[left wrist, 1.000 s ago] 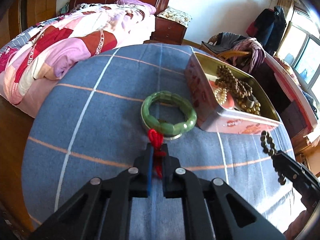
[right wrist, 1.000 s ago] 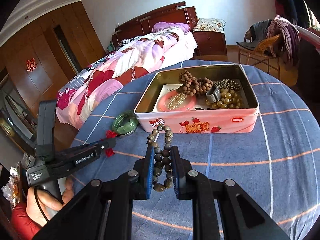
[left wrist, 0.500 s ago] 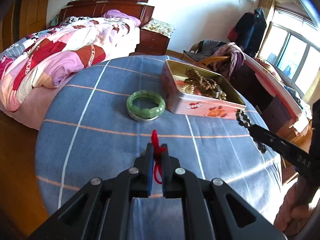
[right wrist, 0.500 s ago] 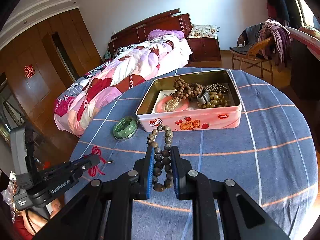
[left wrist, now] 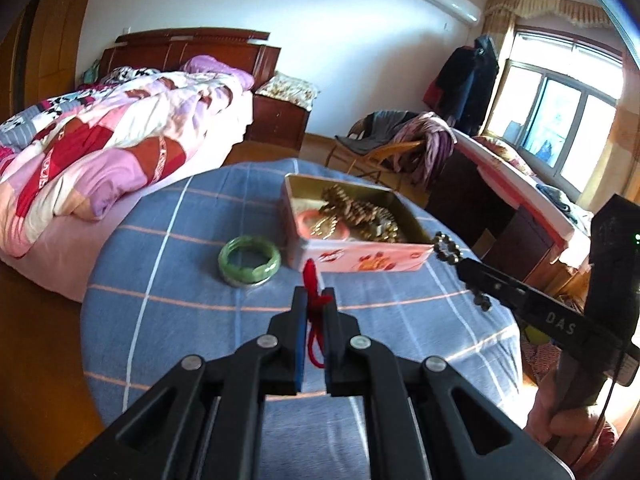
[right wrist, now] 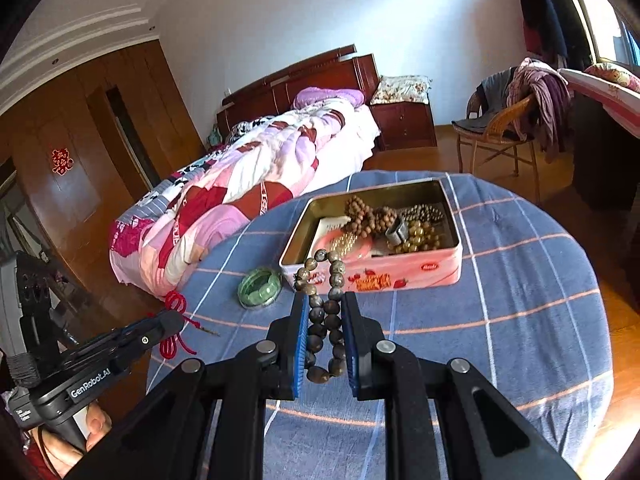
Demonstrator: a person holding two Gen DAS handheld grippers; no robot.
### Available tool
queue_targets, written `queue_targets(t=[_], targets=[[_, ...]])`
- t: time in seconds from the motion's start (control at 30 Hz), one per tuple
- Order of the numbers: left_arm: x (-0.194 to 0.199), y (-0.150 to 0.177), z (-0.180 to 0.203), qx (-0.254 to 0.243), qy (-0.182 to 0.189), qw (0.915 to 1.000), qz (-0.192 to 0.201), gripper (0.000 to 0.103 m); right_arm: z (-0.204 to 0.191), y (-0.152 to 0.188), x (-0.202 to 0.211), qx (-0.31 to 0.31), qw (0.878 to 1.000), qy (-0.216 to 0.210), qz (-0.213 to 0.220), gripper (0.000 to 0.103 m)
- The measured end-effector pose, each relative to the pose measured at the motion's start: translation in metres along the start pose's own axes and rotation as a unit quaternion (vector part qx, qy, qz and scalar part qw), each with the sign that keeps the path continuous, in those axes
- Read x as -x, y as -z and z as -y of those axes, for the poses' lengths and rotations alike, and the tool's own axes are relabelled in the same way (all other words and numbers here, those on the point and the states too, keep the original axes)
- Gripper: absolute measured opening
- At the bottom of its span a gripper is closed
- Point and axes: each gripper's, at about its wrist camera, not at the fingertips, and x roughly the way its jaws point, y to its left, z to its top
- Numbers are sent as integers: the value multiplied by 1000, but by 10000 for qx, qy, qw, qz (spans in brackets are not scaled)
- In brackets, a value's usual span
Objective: Organize jewelry
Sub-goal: 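Lift the grey bead bracelet with the right tool while the left tool lifts the red tassel, then lower both held items into the tin and open both tools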
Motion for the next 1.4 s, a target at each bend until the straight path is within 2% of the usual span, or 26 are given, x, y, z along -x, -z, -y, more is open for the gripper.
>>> queue_targets(t=[0.2, 0.47, 0.57, 0.73, 0.9, 1.0, 1.4], targets=[[-1, -5, 10, -59, 110, 9999, 80, 7, 3, -5, 6, -35, 9999, 68, 120, 16], [-20, -1, 24, -197, 231, 9994, -159, 7, 18, -2, -9, -222, 9997, 108, -61, 16], [-23, -12, 29, -246, 331, 9991, -93, 7, 21, -15, -10, -215, 9997, 114, 48, 16], [-26, -42, 40, -357, 485, 9979, 227, 7, 24, -50, -10, -130, 9988, 182, 427, 16], [-41, -72, 51, -531, 422, 9963, 525, 7, 31, -82, -25, -217, 9968, 291, 707, 16], [-60, -84, 55, -557, 321, 9964, 554, 7, 41, -91, -45, -312, 9966, 386, 659, 16], [-136, -78, 59, -684, -253, 9973, -68, 7, 73, -69, -117, -430, 9957, 795, 183, 17]])
